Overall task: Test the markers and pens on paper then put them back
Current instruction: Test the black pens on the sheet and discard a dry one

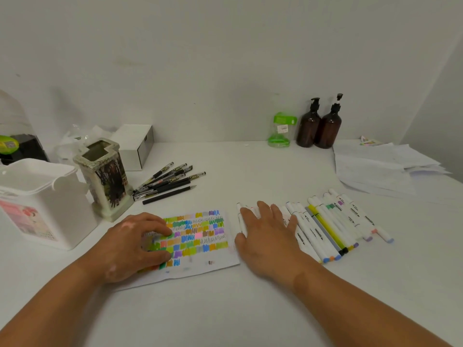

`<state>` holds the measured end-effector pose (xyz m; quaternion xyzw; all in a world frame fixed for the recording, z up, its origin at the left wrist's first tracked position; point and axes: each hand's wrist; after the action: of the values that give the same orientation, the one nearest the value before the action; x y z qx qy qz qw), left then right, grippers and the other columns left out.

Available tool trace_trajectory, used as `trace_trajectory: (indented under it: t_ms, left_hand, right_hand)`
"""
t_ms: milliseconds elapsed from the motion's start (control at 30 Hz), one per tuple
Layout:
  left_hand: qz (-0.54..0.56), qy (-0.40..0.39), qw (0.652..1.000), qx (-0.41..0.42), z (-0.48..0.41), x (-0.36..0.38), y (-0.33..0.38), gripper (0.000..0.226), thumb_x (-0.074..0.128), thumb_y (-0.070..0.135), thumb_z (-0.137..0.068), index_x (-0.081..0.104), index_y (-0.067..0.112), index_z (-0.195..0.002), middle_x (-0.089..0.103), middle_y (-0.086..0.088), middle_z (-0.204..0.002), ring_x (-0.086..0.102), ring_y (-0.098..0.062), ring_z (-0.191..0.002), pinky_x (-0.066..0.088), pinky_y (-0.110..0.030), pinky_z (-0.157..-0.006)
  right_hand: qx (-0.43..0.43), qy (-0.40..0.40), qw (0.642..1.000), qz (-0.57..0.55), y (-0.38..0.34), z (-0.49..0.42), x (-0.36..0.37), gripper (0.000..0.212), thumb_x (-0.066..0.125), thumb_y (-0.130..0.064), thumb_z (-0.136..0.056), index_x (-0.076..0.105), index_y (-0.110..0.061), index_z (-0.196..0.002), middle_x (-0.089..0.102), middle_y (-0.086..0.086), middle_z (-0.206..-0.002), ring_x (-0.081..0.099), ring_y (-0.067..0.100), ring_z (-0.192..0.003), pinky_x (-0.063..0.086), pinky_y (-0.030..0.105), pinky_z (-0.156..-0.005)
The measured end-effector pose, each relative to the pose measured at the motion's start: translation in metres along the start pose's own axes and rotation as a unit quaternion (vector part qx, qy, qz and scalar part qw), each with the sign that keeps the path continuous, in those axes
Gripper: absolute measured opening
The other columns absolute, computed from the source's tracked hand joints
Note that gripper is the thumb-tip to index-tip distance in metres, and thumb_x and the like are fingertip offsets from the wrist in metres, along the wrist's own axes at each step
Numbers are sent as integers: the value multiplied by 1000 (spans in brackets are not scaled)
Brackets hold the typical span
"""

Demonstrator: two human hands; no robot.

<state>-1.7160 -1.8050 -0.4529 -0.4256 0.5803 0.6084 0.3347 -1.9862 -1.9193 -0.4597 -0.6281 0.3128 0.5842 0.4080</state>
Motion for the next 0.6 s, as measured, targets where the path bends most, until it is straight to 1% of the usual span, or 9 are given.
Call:
trace_trajectory:
  t_ms: [133, 233, 433, 500, 600]
  left_hand:
    - [-4, 12, 1000, 6, 0, 4, 4, 44, 75, 58, -75, 64, 46, -115, 48, 28, -127, 46, -2, -117, 45, -23, -100]
    - [6, 22, 1000, 17, -1, 8, 12, 44, 75, 57, -75, 64, 46, -116, 49, 28, -127, 47, -1, -117, 45, -25, -100]
    - [18, 35, 998, 50, -2, 19, 27, 42, 73, 58, -76, 64, 48, -116, 50, 29, -128, 47, 1, -118, 44, -28, -103]
    - [13, 35, 998, 58, -3, 22, 30, 43, 70, 62, -76, 64, 48, -116, 50, 30, -127, 46, 2, -118, 44, -28, -102]
    - [7, 32, 997, 68, -4, 24, 34, 51, 59, 72, -71, 64, 49, -116, 47, 34, -126, 46, 4, -118, 44, -28, -102]
  right_hand:
    - [12, -8, 1000, 13, 23, 5, -3, 61, 28, -52, -101, 10, -40, -158, -5, -1, -170, -3, 31, -156, -4, 64, -119]
    - [15, -5, 1000, 11, 35, 5, -9, 61, 30, -52, -101, 13, -40, -158, -3, -1, -170, 2, 29, -156, 0, 61, -121]
    - [8, -10, 1000, 10, 53, 7, -16, 62, 31, -55, -100, 13, -41, -158, -2, -2, -171, 2, 27, -156, 0, 58, -123]
    - [5, -9, 1000, 7, 58, 8, -18, 61, 32, -55, -100, 14, -42, -158, 0, -2, -170, 3, 26, -156, 0, 58, -124]
    - [3, -11, 1000, 1, 60, 8, -20, 61, 33, -55, -100, 17, -41, -157, 0, -2, -171, 2, 25, -156, 1, 58, -124]
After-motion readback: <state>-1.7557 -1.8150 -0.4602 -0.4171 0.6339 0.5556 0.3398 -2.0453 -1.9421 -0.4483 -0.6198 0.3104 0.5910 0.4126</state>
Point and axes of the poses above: each hand's wrist, its own z-axis away from the middle knuckle, its own x-axis out of the palm, y = z × x
